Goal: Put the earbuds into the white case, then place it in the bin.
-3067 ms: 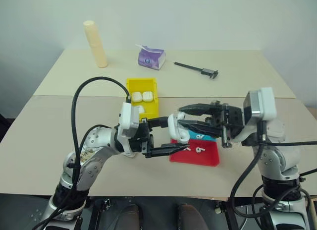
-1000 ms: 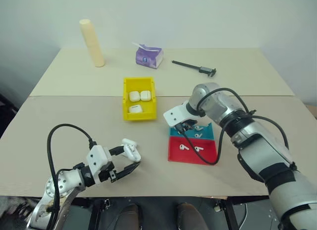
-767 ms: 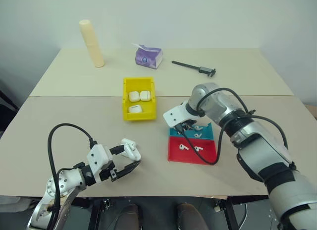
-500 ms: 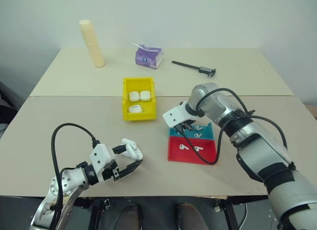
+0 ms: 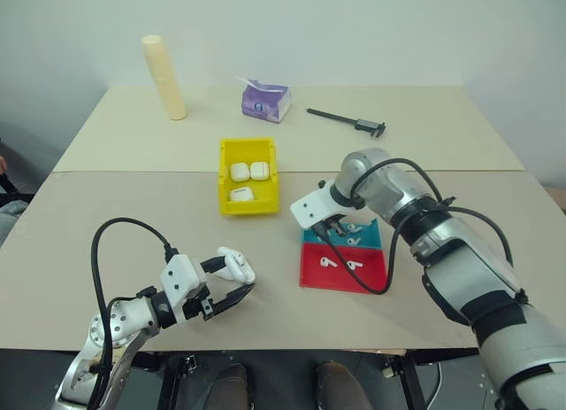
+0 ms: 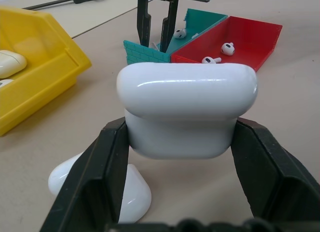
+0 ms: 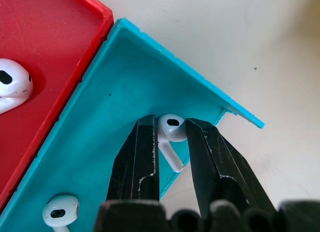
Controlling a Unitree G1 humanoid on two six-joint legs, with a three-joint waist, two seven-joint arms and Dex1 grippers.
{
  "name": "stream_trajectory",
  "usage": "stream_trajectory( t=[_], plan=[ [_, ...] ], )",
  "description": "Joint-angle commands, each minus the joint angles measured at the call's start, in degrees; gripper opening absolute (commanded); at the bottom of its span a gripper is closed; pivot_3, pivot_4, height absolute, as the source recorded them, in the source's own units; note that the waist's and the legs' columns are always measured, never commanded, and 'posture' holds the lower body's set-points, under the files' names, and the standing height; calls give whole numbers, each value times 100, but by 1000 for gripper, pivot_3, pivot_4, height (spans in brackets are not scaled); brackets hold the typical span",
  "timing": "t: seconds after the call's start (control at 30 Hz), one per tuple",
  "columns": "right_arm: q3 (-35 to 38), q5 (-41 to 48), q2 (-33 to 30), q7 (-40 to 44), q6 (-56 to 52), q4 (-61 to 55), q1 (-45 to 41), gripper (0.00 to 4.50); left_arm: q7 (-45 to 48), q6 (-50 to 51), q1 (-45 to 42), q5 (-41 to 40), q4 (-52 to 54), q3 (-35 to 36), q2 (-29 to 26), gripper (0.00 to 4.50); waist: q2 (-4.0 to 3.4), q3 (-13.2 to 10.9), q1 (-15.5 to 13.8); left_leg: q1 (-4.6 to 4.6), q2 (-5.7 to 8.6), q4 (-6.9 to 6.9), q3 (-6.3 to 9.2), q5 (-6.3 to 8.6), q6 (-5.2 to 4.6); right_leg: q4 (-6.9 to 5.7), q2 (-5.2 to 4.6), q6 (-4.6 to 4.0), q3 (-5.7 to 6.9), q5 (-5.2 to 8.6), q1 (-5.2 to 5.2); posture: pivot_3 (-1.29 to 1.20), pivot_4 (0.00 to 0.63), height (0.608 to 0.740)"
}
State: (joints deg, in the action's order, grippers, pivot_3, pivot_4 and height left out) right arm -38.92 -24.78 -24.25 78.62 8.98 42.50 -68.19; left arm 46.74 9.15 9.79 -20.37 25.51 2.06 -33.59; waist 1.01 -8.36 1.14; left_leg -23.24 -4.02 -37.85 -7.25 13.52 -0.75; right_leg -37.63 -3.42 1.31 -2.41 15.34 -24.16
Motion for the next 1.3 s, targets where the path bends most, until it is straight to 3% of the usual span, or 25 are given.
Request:
stream_trajectory(
  t=[0.03, 0.23, 0.4, 0.53, 0.7, 0.9, 1.07, 1.2, 1.3],
  plan=[
    [90, -53, -26, 4, 3, -132, 83, 754, -41, 49, -57, -33, 236, -38, -17, 2770, 0, 0, 1, 0, 0, 0, 0, 0, 0, 0, 0, 0, 0, 0, 0, 0, 150, 740],
    [210, -32, -73, 56, -68, -295, 131, 754, -40, 52, -101, -70, 227, -19, -8, 2770, 0, 0, -3, 1, 0, 0, 0, -1, 1, -1, 0, 0, 0, 0, 0, 0, 150, 740],
    [896, 428, -456, 260, -692, -1197, 204, 754, 21, 124, -310, -320, 365, 76, -15, 2770, 0, 0, -22, -5, 0, 0, 1, -1, 2, 0, 0, 0, 0, 0, -4, 0, 150, 740],
    [1783, 1130, -989, 466, -1831, -2438, 401, 754, 123, 332, -852, -669, 357, 139, -73, 2770, 1, -1, -73, -12, 1, 0, 7, -2, 3, 1, -2, 0, 4, 0, -4, 0, 150, 740],
    [3436, 2520, -1310, 111, -4258, -4077, 811, 754, 264, 806, -2043, -1201, 48, 29, 36, 2770, 1, 0, -100, -7, 3, -1, 13, -1, 2, 3, 0, 0, 5, 0, 3, 0, 150, 740],
    [6151, 4732, -492, -1276, -7299, -5627, 1253, 754, 569, 1249, -3301, -1632, -435, -331, 406, 2770, 2, 0, -53, -10, 4, -1, 35, -2, 3, 1, 4, 1, 1, 0, 4, 0, 150, 740],
    [8215, 6968, 1366, -2700, -8358, -6750, 1715, 754, 825, 1487, -3976, -1887, -731, -577, 842, 2770, 2, 1, -24, -8, 4, -3, 52, -4, 6, -5, 7, 2, -1, 0, 7, 0, 150, 740],
    [8330, 8372, 2172, -3610, -8117, -7561, 2559, 754, 987, 1606, -4333, -1921, -883, -694, 984, 2770, 1, 1, -28, -14, 4, 0, 61, -8, 11, -8, 12, 2, 3, 0, 3, 0, 150, 740],
    [8074, 9481, 2323, -4330, -7812, -7941, 3145, 754, 1044, 1695, -4480, -1848, -886, -830, 1016, 2770, 1, 1, -23, -14, 7, -1, 60, -8, 11, -5, 9, 4, 0, 1, 5, 0, 150, 740]
  ],
)
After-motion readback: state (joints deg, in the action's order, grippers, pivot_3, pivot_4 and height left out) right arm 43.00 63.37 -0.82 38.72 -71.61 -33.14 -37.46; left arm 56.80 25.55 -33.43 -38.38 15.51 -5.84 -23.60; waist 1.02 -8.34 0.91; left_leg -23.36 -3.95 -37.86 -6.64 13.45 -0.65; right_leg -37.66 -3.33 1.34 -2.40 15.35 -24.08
